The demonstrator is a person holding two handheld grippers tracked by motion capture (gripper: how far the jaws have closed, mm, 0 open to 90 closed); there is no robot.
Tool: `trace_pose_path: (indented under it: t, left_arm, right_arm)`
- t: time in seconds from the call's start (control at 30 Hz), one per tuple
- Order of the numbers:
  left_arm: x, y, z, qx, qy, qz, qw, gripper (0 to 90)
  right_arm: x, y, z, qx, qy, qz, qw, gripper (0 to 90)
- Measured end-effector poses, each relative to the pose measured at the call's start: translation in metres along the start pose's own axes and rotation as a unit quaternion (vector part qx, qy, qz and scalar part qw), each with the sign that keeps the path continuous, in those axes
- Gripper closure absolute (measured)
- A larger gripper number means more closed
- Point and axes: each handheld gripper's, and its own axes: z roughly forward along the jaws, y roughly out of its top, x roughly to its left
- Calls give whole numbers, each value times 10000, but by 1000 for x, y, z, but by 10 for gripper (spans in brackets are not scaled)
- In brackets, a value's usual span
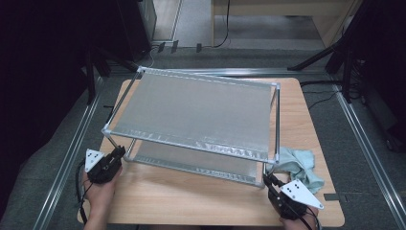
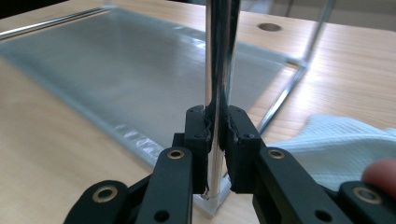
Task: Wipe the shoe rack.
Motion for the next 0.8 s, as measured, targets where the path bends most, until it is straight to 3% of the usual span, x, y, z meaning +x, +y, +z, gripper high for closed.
trace_pose_path:
  t: [0.03,0.13,0.3,0.37,0.43,0.5,0.53,0.6,0.63,0.7,0.73,0.8]
  left_arm:
    - [-2,-2,-5,21,-11,-2,10000,794]
    - [-6,-9,-21,95,-160,-122,9998,790]
    - [-18,-19,-48,266,-355,-150,9989,782]
    - [-24,-23,-58,343,-437,-53,9984,782]
    - [-28,-26,-66,396,-579,16,9975,780]
    - [-31,-31,-75,358,-899,17,9953,748]
    - [-33,-32,-77,280,-942,81,9951,705]
    - [-35,-30,-79,42,-812,151,9966,619]
    - [-34,-28,-78,-83,-758,95,9970,590]
    - [-32,-24,-76,-220,-810,27,9965,594]
    - [-34,-22,-74,-253,-788,151,9965,620]
    - [-38,-21,-73,-313,-694,366,9964,709]
  right_arm:
    - [-2,1,2,11,-60,44,10000,812]
    - [-6,8,10,90,-360,-240,9990,808]
    - [-25,18,28,143,-461,121,9988,815]
    - [-30,23,36,192,-558,123,9982,815]
    - [-34,27,43,275,-691,-72,9972,809]
    - [-42,31,50,289,-686,-63,9972,811]
    - [-45,32,53,275,-666,-11,9974,812]
    - [-50,34,58,249,-638,6,9977,799]
    - [-50,34,59,258,-664,-129,9974,732]
    - [-47,38,53,292,-674,-567,9957,514]
    - [-46,41,47,311,-613,-714,9951,441]
    - [-46,49,29,235,-497,-798,9953,382]
